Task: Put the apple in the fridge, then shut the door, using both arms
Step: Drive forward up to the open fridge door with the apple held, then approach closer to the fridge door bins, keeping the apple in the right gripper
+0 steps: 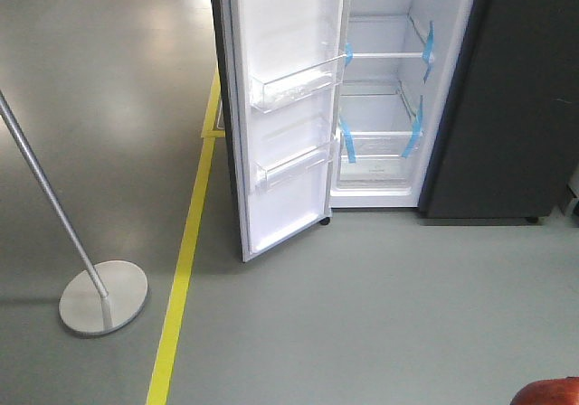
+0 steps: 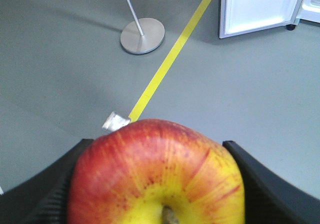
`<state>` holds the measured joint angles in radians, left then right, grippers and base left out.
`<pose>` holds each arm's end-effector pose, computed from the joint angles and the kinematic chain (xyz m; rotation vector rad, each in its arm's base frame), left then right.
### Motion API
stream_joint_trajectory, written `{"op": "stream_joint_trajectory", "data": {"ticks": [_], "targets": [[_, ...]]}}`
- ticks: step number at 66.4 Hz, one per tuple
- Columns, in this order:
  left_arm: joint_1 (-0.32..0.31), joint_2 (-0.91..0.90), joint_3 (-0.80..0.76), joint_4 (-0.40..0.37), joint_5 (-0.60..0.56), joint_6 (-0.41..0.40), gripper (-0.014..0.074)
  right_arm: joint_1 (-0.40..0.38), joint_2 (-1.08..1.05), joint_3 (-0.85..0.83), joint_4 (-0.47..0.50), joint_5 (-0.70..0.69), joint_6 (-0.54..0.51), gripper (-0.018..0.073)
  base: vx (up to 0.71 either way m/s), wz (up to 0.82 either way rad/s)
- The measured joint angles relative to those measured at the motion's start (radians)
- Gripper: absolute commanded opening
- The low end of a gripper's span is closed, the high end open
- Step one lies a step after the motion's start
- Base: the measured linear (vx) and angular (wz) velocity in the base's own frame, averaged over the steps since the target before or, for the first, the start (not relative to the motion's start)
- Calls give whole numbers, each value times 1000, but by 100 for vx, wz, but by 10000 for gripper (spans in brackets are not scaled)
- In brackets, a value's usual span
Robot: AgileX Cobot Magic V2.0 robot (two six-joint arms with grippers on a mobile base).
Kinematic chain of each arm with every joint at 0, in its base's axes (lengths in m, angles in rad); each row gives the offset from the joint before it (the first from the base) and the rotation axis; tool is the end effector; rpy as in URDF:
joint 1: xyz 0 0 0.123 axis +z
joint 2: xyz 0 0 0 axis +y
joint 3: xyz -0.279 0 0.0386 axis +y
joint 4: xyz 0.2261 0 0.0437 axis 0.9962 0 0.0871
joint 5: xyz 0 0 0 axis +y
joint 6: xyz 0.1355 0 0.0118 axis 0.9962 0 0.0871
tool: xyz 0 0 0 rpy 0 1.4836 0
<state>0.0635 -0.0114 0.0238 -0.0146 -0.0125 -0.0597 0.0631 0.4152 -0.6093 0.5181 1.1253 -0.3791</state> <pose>0.0825 0.0053 0.2111 -0.1023 1.4800 -0.0086 0.0556 0.0644 0.2712 -0.4537 2.2633 0.5059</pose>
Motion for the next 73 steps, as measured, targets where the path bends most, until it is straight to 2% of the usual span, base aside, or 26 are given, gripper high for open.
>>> {"op": "stream_joint_trajectory", "data": {"ticks": [73], "targets": [[0, 0, 0, 0, 0, 0, -6, 0, 0, 0, 0, 0, 0, 97, 19, -2]]}}
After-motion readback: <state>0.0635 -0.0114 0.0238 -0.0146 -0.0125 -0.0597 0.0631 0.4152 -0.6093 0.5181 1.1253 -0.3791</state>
